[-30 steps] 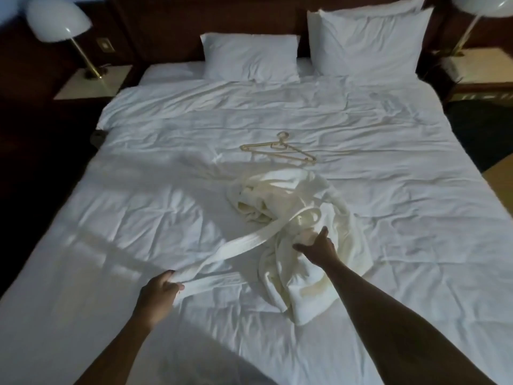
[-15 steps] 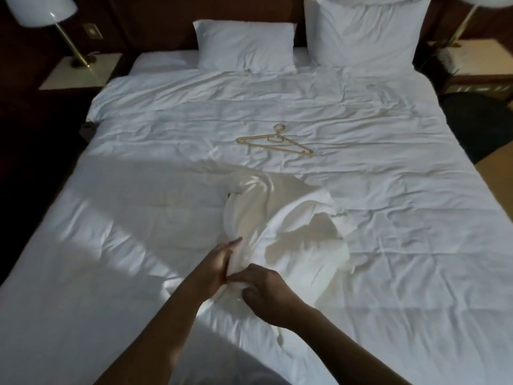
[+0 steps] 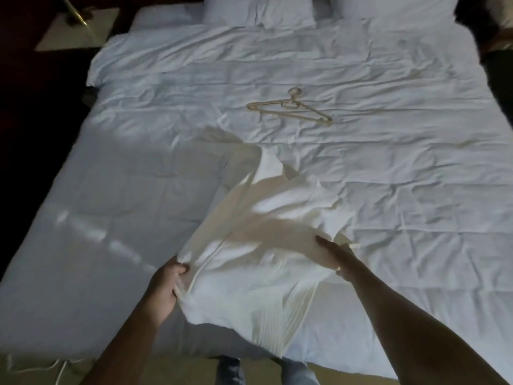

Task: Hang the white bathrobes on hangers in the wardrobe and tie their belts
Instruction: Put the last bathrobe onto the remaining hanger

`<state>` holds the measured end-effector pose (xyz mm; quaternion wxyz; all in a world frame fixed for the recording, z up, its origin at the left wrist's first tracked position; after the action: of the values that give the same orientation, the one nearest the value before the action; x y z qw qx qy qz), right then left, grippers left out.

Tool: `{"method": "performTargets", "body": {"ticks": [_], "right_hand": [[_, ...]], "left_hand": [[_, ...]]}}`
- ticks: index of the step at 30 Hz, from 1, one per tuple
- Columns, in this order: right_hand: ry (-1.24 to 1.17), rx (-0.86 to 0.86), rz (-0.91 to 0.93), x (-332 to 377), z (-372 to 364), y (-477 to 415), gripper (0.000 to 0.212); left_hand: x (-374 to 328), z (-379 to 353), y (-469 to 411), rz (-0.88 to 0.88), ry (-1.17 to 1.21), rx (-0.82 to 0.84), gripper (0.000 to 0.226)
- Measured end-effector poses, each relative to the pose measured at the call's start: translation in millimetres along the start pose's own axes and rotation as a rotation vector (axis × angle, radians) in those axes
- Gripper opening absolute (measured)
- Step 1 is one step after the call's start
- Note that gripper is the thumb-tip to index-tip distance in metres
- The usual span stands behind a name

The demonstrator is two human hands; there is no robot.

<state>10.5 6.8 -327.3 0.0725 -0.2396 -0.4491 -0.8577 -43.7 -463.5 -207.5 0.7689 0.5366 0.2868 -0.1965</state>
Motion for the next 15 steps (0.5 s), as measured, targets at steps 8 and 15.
{"method": "performTargets", "body": {"ticks": [8, 15], "right_hand": [[0.053, 0.110, 0.630, 111.9, -58.2, 136.5, 0.052], [0.662, 0.690, 1.092, 57.5, -168.9, 296.5, 0.070]], "left_hand": [[3.1, 35.7, -21.2, -0.174, -0.592, -0.219, 0.069], [-40.9, -75.6, 18.5, -0.078, -0.319, 0.193, 0.053]]}}
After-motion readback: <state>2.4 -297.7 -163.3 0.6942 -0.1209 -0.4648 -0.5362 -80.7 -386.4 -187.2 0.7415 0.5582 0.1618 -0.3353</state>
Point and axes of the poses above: each hand's wrist, its own y-axis away from the middle knuckle, its own z-axis out of the back of the hand, x = y × z, the point moved 10 cm from there along -y, towards the middle knuckle, and after that the axes turned 15 degrees about -x, right-handed, at the moved point
